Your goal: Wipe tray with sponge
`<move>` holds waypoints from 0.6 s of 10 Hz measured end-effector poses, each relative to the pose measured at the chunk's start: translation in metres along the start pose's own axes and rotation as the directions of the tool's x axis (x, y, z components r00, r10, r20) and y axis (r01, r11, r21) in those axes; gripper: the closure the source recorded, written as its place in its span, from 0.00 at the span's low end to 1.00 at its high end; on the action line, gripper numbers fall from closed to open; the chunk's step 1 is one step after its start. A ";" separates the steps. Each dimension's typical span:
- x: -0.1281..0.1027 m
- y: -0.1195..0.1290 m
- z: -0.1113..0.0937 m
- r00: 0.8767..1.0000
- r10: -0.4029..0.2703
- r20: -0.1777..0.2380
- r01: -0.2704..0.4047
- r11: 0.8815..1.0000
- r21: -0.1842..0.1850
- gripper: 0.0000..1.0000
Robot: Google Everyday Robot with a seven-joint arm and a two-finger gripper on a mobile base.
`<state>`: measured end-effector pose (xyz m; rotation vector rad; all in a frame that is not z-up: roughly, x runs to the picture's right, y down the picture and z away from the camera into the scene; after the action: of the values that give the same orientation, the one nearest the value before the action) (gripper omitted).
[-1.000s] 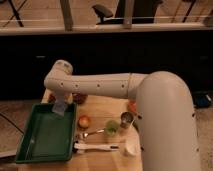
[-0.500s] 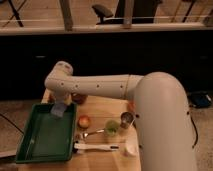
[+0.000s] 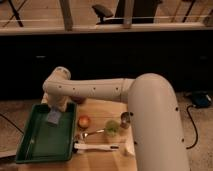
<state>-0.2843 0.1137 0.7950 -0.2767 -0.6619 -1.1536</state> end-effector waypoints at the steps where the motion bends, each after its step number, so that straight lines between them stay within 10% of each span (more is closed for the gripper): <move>1: -0.007 0.003 0.013 1.000 0.001 0.028 -0.001 1.000 -0.006 1.00; 6: -0.018 0.013 0.049 0.996 0.031 0.086 -0.026 0.998 -0.059 1.00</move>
<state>-0.2932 0.1584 0.8244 -0.3859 -0.7001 -1.1394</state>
